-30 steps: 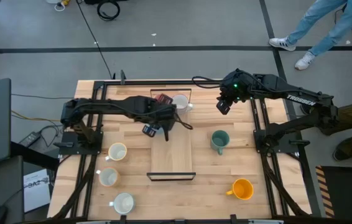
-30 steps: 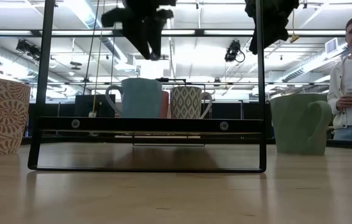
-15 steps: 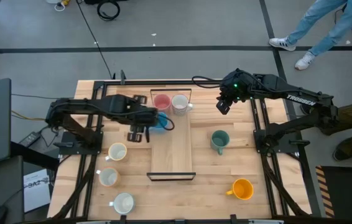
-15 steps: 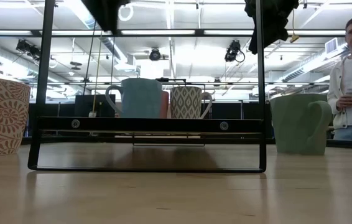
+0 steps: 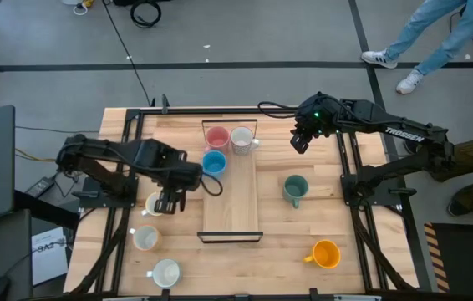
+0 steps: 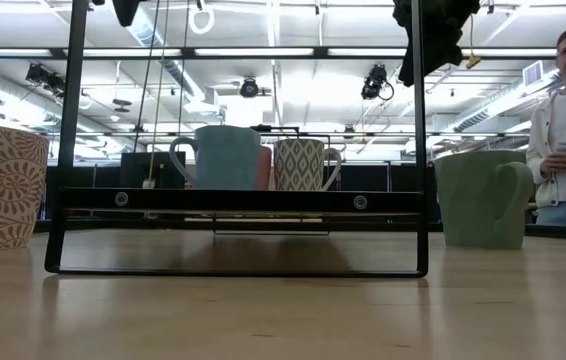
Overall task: Place coffee mugs
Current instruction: Put the orange patterned mug on the shelf
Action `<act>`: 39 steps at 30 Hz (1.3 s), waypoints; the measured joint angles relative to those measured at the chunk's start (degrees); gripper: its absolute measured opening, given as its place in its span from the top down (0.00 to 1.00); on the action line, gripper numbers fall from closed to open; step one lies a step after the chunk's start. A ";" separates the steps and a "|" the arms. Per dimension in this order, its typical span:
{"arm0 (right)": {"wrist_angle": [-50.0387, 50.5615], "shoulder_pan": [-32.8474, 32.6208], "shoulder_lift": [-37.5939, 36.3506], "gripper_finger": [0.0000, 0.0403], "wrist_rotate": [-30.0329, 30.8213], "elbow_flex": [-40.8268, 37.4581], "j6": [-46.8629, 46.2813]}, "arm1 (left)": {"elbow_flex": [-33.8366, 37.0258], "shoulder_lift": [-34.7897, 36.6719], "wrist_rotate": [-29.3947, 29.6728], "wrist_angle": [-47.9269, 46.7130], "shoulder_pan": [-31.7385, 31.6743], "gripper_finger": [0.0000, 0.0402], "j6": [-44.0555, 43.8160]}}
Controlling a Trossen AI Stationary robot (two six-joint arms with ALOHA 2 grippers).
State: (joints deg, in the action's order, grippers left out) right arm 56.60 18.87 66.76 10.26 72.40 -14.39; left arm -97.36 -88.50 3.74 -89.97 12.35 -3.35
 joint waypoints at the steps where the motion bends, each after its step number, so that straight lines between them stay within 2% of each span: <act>1: -0.02 0.02 0.00 0.67 0.00 0.00 0.00 | 0.00 0.03 0.04 -0.05 0.66 0.52 0.59; 8: -0.04 0.02 0.00 0.67 0.00 0.00 -0.01 | 0.99 0.03 0.03 0.05 5.26 0.52 14.64; 13: -0.04 0.00 0.00 0.67 0.02 0.00 0.01 | 7.22 0.03 0.05 -0.04 6.65 0.52 21.61; 21: -0.22 0.02 0.00 0.67 0.02 0.00 -0.01 | 17.56 0.01 1.53 1.05 7.03 0.52 38.40; 30: -0.52 0.01 0.00 0.67 0.03 0.00 -0.01 | 25.87 0.01 2.62 12.75 5.69 0.52 43.16; 39: -0.50 0.02 0.00 0.67 0.04 0.00 -0.01 | 32.63 0.01 2.62 14.43 5.06 0.52 44.54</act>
State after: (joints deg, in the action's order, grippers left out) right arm 56.10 18.90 66.76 10.31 72.40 -14.39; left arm -64.73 -88.49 6.37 -75.54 17.41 41.19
